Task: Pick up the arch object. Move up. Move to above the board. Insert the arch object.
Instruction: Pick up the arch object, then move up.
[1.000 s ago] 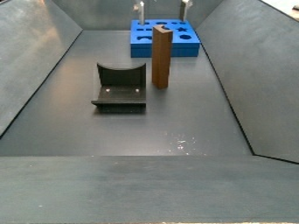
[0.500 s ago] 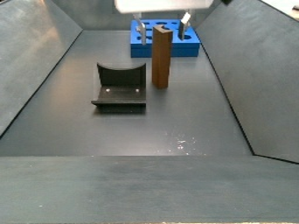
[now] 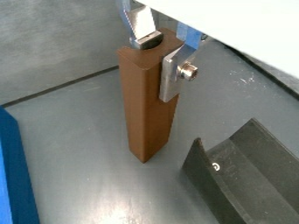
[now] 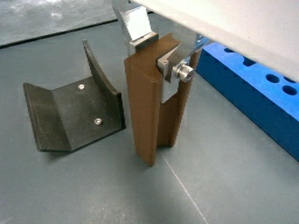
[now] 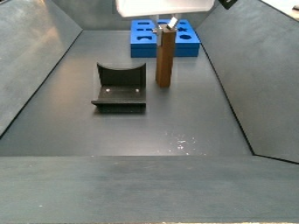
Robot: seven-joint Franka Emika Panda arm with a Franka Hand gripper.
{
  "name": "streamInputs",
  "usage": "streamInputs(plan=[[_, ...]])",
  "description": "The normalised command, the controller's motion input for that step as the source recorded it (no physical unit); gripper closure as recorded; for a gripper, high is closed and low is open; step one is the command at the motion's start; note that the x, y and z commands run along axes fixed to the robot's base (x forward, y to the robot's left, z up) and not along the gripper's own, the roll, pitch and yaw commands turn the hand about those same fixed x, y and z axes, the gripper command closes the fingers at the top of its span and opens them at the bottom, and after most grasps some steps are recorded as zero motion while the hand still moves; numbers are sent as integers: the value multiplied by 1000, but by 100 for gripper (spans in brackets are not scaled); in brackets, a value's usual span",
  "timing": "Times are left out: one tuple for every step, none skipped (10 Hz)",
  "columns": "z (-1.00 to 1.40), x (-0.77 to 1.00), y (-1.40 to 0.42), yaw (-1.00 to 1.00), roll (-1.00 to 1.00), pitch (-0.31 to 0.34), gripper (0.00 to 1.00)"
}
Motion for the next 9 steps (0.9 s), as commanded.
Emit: streamInputs(plan=[[0, 0, 0, 0, 0, 0, 100], [0, 0, 0, 0, 0, 0, 100], [0, 0, 0, 0, 0, 0, 100], [0, 0, 0, 0, 0, 0, 100], [0, 0, 0, 0, 0, 0, 100], [0, 0, 0, 0, 0, 0, 100], [0, 0, 0, 0, 0, 0, 100], [0, 0, 0, 0, 0, 0, 100], [833, 0, 0, 0, 0, 0, 100]])
